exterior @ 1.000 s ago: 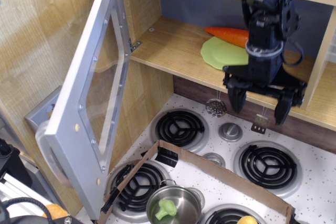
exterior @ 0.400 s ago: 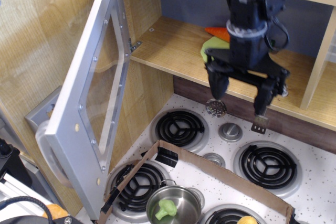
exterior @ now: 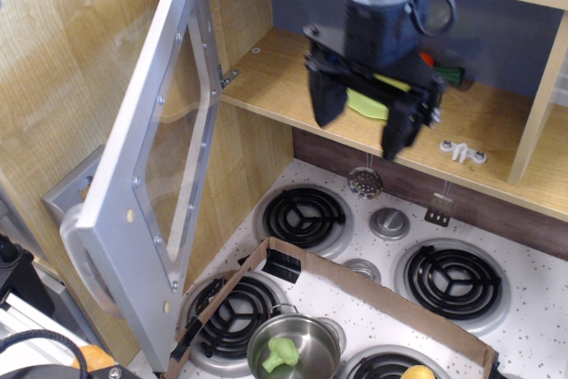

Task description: Close microwave

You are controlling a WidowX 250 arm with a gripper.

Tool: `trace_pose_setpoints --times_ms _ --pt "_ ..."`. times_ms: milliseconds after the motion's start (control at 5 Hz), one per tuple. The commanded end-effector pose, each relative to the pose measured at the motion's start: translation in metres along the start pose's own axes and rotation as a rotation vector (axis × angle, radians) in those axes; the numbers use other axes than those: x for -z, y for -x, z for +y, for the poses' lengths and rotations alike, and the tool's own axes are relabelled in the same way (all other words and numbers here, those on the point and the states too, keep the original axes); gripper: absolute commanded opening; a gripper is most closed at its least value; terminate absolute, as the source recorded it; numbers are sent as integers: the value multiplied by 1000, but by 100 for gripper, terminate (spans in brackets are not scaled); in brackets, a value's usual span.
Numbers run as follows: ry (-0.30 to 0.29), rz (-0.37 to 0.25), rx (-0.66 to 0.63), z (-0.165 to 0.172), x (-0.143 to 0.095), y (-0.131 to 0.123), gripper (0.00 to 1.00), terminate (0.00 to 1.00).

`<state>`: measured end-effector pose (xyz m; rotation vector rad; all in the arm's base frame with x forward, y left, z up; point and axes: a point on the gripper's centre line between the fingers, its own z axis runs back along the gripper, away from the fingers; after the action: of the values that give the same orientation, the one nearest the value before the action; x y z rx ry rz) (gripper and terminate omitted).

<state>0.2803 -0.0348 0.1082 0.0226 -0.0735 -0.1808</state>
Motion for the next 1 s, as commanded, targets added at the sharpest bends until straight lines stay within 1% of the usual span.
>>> trace_pose_setpoints --times_ms 0,200,400,600,800 --pt "-72 23 63 36 -36 10 100 0" --pt "-113 76 93 51 -55 19 100 0" --pt "-147 123 104 60 -74 32 100 0" --pt "-180 151 115 66 -86 50 100 0" --pt "-194 158 138 71 -89 68 100 0"
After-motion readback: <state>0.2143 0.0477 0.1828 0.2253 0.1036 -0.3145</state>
